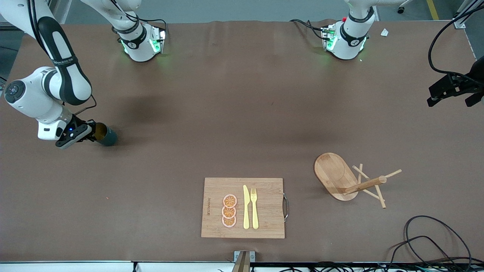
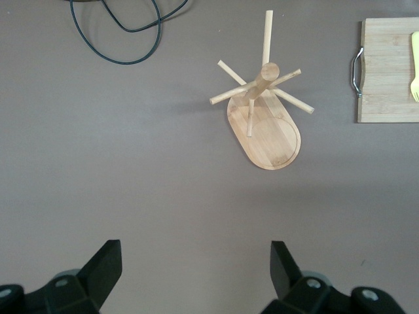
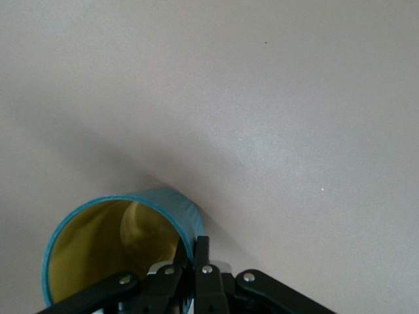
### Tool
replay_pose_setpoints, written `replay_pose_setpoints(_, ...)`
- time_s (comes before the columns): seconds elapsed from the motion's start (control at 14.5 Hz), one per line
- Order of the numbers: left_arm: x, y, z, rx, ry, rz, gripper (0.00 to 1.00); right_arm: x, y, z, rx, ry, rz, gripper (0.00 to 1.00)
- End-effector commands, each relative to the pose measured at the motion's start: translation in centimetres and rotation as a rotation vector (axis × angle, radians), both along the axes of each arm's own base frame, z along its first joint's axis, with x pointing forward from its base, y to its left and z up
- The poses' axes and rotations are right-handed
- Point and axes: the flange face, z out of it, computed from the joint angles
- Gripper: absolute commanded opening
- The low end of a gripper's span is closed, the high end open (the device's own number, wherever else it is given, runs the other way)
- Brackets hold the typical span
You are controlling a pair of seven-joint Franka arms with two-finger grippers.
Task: Transfer cup from left to right arm and place
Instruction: 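Lower the mug onto the table and open the right gripper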
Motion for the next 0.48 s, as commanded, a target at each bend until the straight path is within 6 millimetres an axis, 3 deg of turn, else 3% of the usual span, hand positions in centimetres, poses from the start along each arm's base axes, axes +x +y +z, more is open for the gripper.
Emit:
replay_pose_setpoints(0.0,0.01,-0.05,0.59,0.013,-0.015,0.006,1.0,-0.45,-0.25,-0.38,0.011,-0.014,0.011,0.0)
replay_pose_setpoints(0.14,-0.06,-0.13,0.66,0.013,-0.015,0.005,1.0,-0.4,-0.26,-0.41,0.011,-0.014,0.011,0.01)
replay_pose_setpoints(0.28,-0.06,0.0,0.66,0.018,-0.015,0.006,1.0,-0.33,-0.2,-0.35,0.01,-0.016,0.013,0.18)
replay_pose_setpoints(0.41,-0.11,0.02,0.75,0.019,-0.017,0.007,1.0,-0.33,-0.2,-0.35,0.01,-0.016,0.013,0.24)
